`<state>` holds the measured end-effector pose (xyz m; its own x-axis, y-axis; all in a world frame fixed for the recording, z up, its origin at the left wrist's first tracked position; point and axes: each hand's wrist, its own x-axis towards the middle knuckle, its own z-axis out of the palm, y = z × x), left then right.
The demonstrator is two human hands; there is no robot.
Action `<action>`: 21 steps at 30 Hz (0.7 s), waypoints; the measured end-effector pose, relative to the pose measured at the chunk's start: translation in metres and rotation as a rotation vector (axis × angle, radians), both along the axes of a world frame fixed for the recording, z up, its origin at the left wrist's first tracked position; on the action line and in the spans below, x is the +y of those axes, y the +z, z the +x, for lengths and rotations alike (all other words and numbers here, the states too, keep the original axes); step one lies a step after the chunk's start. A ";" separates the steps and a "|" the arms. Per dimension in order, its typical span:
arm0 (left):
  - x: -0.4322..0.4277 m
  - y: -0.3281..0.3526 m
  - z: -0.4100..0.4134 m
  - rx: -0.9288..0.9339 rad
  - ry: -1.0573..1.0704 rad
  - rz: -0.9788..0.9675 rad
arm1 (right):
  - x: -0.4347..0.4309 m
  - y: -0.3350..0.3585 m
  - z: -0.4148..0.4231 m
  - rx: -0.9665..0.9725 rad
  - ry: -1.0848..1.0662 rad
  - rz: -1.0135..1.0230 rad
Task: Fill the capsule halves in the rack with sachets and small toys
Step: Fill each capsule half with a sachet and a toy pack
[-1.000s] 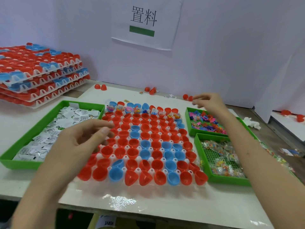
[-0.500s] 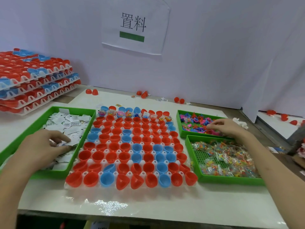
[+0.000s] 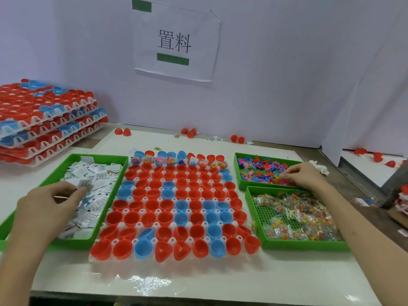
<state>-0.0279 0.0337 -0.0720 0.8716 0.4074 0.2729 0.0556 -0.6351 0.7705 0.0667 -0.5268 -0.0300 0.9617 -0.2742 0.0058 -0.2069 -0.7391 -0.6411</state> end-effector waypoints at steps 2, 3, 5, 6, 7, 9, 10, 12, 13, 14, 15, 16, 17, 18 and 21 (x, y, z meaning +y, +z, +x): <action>0.000 0.001 -0.002 -0.034 0.028 -0.020 | 0.002 -0.001 0.003 -0.030 -0.013 -0.019; 0.000 0.001 -0.003 -0.047 0.043 -0.032 | 0.003 -0.002 0.005 -0.056 -0.021 -0.033; -0.003 0.004 -0.005 -0.059 0.058 -0.026 | 0.003 -0.002 0.008 -0.124 -0.042 -0.063; -0.004 0.005 -0.006 -0.058 0.061 -0.017 | 0.003 -0.002 0.010 -0.148 -0.046 -0.074; -0.005 0.007 -0.007 -0.058 0.065 -0.015 | 0.003 -0.002 0.011 -0.154 -0.042 -0.083; -0.007 0.008 -0.009 -0.066 0.077 -0.019 | 0.003 -0.001 0.012 -0.100 -0.001 -0.114; -0.007 0.008 -0.009 -0.067 0.081 -0.014 | 0.003 -0.002 0.011 -0.055 0.030 -0.136; -0.009 0.009 -0.010 -0.051 0.086 -0.004 | 0.004 -0.003 0.010 -0.007 0.065 -0.174; -0.009 0.009 -0.009 -0.047 0.086 -0.008 | 0.006 -0.004 0.009 -0.011 0.065 -0.194; -0.009 0.009 -0.009 -0.046 0.088 -0.015 | 0.007 -0.004 0.009 -0.022 0.061 -0.225; -0.009 0.009 -0.010 -0.044 0.091 -0.021 | 0.008 -0.004 0.009 -0.033 0.058 -0.266; -0.008 0.009 -0.010 -0.044 0.091 -0.024 | 0.009 -0.004 0.009 -0.044 0.058 -0.312; -0.008 0.009 -0.010 -0.045 0.090 -0.026 | 0.011 -0.003 0.008 -0.058 0.057 -0.365; -0.008 0.007 -0.009 -0.048 0.088 -0.022 | 0.012 -0.003 0.006 -0.079 0.055 -0.424; -0.006 0.005 -0.008 -0.047 0.097 -0.002 | 0.015 -0.002 -0.001 -0.195 0.081 -0.572</action>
<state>-0.0363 0.0281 -0.0674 0.8140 0.4902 0.3116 0.0808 -0.6268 0.7750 0.0657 -0.5121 -0.0323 0.9457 -0.1021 0.3086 -0.0547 -0.9858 -0.1586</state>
